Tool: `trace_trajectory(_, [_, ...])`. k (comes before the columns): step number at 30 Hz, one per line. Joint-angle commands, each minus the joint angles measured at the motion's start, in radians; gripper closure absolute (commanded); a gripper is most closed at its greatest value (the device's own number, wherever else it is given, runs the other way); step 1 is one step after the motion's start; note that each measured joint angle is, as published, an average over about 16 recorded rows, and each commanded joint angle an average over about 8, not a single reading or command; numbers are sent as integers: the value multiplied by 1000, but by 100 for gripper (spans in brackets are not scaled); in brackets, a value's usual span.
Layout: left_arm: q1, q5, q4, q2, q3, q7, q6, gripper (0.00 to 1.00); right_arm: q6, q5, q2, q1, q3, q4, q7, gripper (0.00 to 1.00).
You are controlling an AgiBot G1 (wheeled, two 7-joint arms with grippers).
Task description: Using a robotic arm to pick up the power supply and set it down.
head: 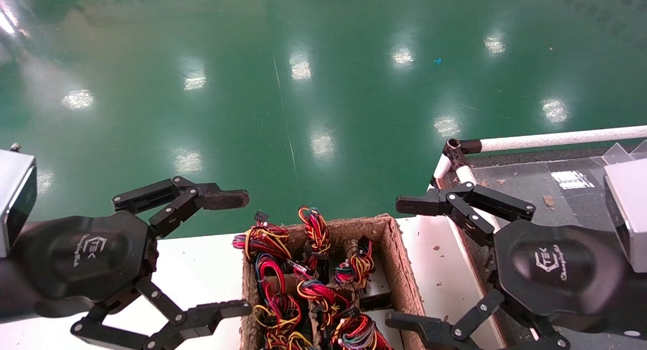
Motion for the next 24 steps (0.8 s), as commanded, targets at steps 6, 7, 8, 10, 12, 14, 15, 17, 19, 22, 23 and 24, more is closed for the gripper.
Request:
trace_trajectory(6, [0,0,0,0,0,0,0,0,0,0,0,0,0,0,0,0])
trace_trajectory(7, [0,0,0,0,0,0,0,9,0,0,0,0,0,0,0,0])
trace_trajectory(8, [0,0,0,0,0,0,0,21,0,0,0,0,0,0,0,0])
trace_trajectory(10, [0,0,0,0,0,0,0,46,0,0,0,0,0,0,0,0])
trace_trajectory(12, [0,0,0,0,0,0,0,71,0,0,0,0,0,0,0,0])
trace_trajectory(14, [0,0,0,0,0,0,0,96,0,0,0,0,0,0,0,0])
trace_trajectory(15, [0,0,0,0,0,0,0,100,0,0,0,0,0,0,0,0])
trace_trajectory(17, [0,0,0,0,0,0,0,100,0,0,0,0,0,0,0,0])
trace_trajectory(19, [0,0,0,0,0,0,0,100,0,0,0,0,0,0,0,0])
trace_trajectory(22, [0,0,0,0,0,0,0,100,0,0,0,0,0,0,0,0])
trace_trajectory(23, [0,0,0,0,0,0,0,100,0,0,0,0,0,0,0,0])
trace_trajectory(24, [0,0,0,0,0,0,0,100,0,0,0,0,0,0,0,0])
